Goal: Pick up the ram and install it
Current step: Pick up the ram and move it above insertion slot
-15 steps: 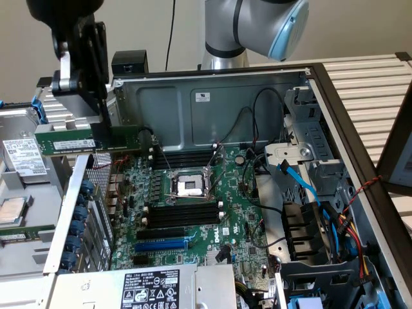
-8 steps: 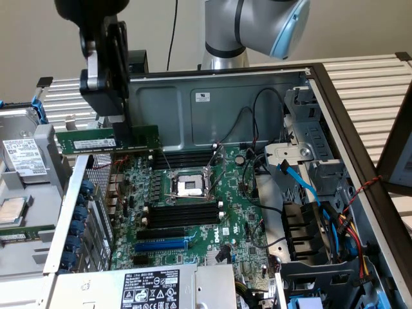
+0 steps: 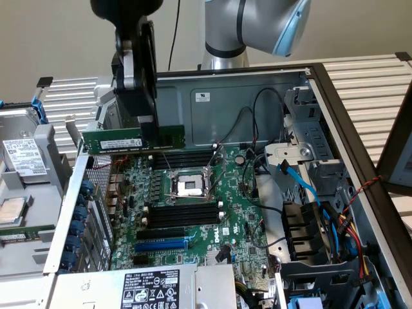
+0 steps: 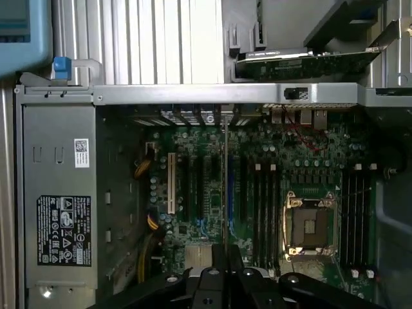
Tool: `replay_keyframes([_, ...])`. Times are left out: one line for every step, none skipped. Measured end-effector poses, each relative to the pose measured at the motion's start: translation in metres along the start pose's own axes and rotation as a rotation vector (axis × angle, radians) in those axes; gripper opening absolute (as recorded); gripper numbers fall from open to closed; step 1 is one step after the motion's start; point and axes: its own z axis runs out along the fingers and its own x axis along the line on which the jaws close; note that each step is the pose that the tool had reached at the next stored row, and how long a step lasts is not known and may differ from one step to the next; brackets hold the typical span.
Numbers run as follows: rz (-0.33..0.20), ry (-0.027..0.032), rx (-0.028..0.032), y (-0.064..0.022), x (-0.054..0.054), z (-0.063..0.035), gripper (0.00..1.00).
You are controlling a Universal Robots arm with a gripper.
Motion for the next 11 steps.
replay_keyframes([0.0,0.0,0.0008,-0.0033,0.0,0.0001,0.12])
replay_keyframes([0.0,0.0,0.0016,-0.0071,0.001,0.0003,0.12])
replay_keyframes([0.0,-0.0001,0.0024,-0.0106,0.001,0.0006,0.12])
replay_keyframes([0.0,-0.0002,0.0033,-0.0144,0.001,0.0008,0.12])
replay_keyframes([0.0,-0.0002,0.0042,-0.0182,0.001,0.001,0.12])
replay_keyframes([0.0,-0.0002,0.005,-0.0217,0.001,0.0012,0.12])
replay_keyframes([0.0,-0.0003,0.0058,-0.0255,0.001,0.0015,0.12])
replay_keyframes([0.0,-0.0002,0.0066,-0.0292,0.001,0.0017,0.12])
replay_keyframes([0.0,-0.0002,0.0078,-0.0321,0.001,0.0018,0.12])
replay_keyframes([0.0,-0.0003,0.0084,-0.0336,0.001,0.0019,0.12])
replay_keyframes([0.0,-0.0003,0.0086,-0.0344,0.001,0.0019,0.12])
